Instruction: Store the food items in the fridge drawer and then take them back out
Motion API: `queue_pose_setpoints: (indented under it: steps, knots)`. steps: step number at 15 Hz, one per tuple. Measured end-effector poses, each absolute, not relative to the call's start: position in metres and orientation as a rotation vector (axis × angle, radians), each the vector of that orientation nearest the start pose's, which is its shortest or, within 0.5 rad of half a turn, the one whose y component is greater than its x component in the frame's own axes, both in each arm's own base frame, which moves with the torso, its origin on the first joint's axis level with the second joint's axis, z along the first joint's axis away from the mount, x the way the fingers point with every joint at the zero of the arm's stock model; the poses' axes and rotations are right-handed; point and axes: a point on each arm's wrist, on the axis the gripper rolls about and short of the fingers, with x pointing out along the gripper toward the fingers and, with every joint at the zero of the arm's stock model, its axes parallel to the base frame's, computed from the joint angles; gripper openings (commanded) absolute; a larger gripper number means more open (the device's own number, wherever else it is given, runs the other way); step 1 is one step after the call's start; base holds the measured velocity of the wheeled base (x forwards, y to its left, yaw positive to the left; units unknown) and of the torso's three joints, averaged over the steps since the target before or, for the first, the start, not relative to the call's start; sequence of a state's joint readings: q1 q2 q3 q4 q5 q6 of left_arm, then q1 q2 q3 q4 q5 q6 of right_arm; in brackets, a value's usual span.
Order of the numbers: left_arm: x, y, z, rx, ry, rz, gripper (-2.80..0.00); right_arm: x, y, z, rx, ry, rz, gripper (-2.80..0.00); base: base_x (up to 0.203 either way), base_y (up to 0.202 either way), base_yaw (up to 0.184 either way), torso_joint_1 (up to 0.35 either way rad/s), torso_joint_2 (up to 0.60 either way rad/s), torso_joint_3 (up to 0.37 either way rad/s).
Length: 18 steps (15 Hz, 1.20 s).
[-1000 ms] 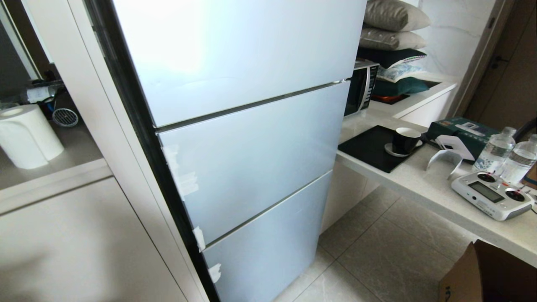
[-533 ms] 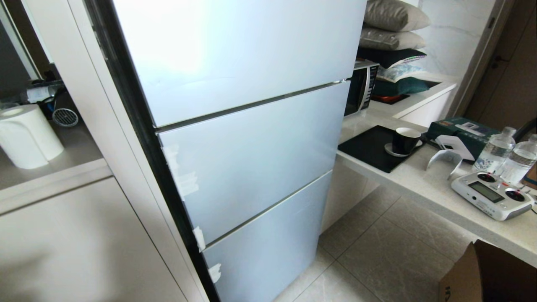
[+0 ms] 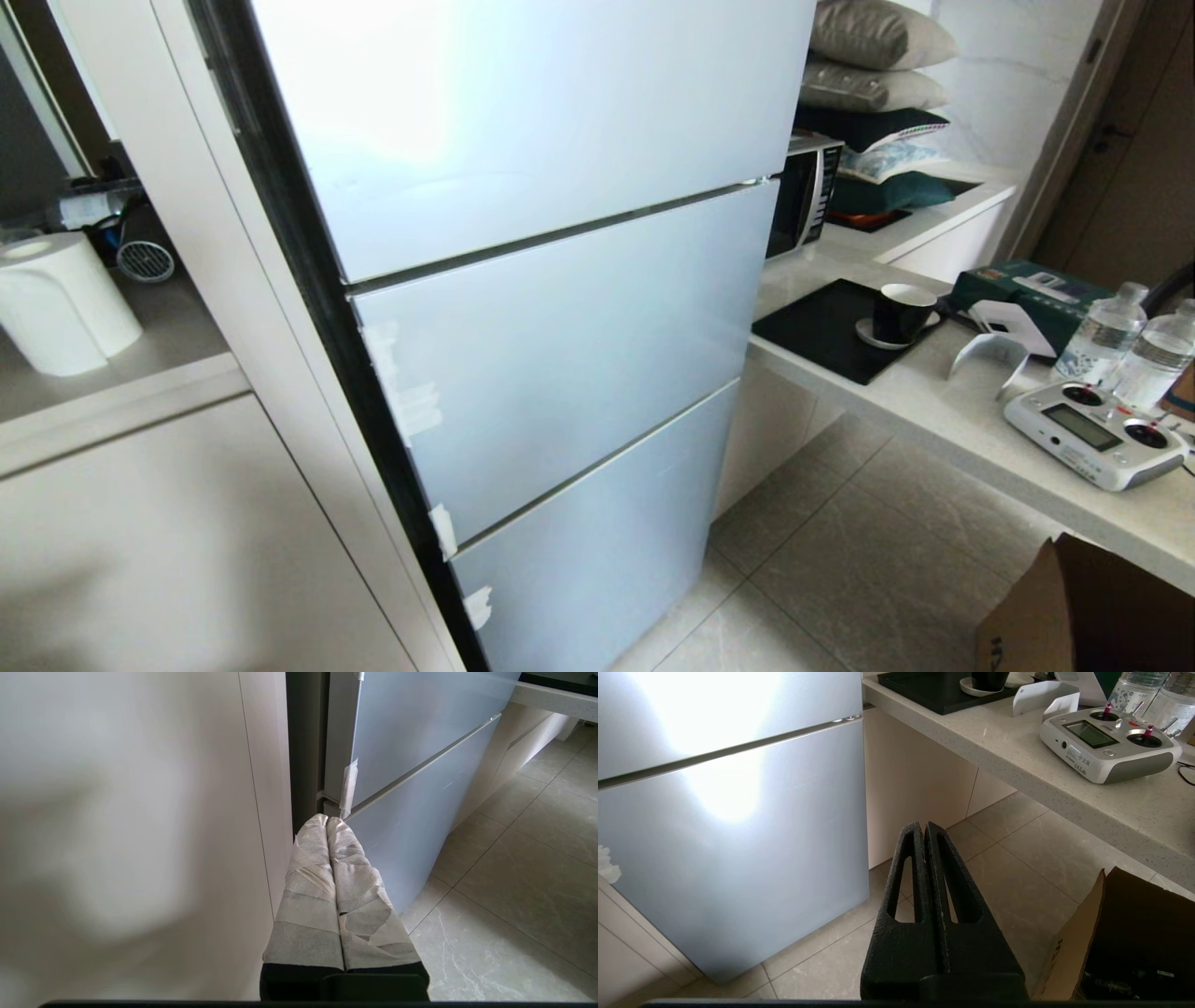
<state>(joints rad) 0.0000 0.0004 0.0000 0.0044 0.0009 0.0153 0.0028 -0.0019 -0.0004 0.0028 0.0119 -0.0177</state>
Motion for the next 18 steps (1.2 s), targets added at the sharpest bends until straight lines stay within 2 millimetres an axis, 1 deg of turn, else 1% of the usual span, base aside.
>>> queue_pose_setpoints:
  steps: [18]
  knots:
    - [-0.0228,0.0000,0.0750,0.015,0.005,0.000,-2.80,-0.0230,0.0002,0.0752,-0.018,0.001,0.014,-2.80,0.000,0.000,0.000,0.000,0.00,0.000]
